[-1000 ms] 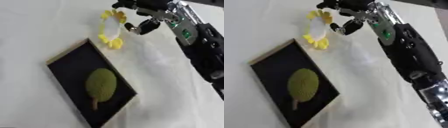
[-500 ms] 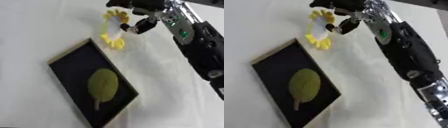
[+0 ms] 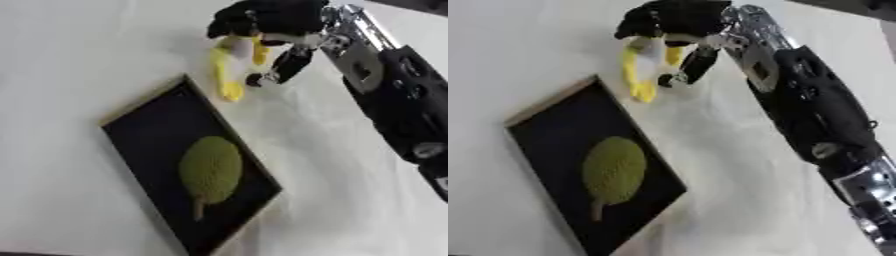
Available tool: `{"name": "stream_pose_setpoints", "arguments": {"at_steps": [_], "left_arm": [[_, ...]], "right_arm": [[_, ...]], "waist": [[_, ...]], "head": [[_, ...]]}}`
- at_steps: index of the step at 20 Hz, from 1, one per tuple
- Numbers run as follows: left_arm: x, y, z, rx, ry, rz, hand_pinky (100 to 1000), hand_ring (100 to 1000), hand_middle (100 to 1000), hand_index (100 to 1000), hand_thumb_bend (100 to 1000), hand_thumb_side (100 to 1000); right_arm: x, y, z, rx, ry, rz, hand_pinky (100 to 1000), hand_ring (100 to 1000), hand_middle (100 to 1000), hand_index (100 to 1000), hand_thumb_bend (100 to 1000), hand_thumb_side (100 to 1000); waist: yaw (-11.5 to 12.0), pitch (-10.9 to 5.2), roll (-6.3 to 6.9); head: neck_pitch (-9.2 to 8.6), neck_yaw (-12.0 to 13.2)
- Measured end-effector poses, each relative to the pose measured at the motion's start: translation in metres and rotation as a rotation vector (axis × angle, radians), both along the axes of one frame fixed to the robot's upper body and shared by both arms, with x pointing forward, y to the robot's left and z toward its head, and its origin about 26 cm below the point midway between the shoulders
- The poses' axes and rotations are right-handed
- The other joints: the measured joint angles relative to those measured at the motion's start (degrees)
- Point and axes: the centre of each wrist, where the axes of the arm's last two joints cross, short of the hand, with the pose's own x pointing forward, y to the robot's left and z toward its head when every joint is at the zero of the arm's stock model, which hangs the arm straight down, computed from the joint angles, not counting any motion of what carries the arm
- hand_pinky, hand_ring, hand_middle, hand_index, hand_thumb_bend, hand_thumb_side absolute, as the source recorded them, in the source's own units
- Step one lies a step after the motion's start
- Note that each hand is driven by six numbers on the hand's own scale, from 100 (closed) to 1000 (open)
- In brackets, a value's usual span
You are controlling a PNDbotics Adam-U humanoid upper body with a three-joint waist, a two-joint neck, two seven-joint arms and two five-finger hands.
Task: Pick up objects on the table and place them in the box.
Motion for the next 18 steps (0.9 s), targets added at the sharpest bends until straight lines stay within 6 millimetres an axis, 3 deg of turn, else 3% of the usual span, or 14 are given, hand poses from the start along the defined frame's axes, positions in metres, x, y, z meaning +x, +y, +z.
{"name": "stream_pose_setpoints", "arguments": {"at_steps": [4,6,9,13,18], "left_arm": [[0.0,-0.0002,0.0001,-0.002,-0.001,-0.002,785,685,573,780,100,679],[0.0001,-0.0004,0.0004,-0.003,-0.002,-0.002,784,683,570,778,100,680],[0.0001,-0.0008,0.0004,-0.005,-0.002,-0.003,784,681,568,778,100,681],[0.0003,-0.002,0.0001,-0.005,-0.001,-0.007,784,680,566,777,100,683],[0.0003,-0.002,0.0001,-0.004,0.001,-0.008,784,678,563,777,100,684]], "right_arm": [[0.0011,0.0002,-0.0022,-0.02,0.007,-0.021,980,1000,948,987,448,316],[0.0018,0.0002,-0.0037,-0.033,0.008,-0.032,973,991,928,973,433,273],[0.0033,-0.0008,-0.0057,-0.048,0.011,-0.049,945,960,803,915,339,190],[0.0059,-0.0029,-0.0077,-0.042,0.022,-0.059,915,923,713,863,206,146],[0.0074,-0.0041,-0.0094,-0.032,0.033,-0.056,907,911,711,858,153,182]], "waist": [[0.32,0.0,-0.43],[0.43,0.01,-0.52],[0.45,0.02,-0.6],[0.45,0.12,-0.6],[0.24,0.18,-0.6]], "head": [[0.0,0.06],[0.0,0.14],[0.0,0.21],[0.0,0.24],[0.02,0.3]]}}
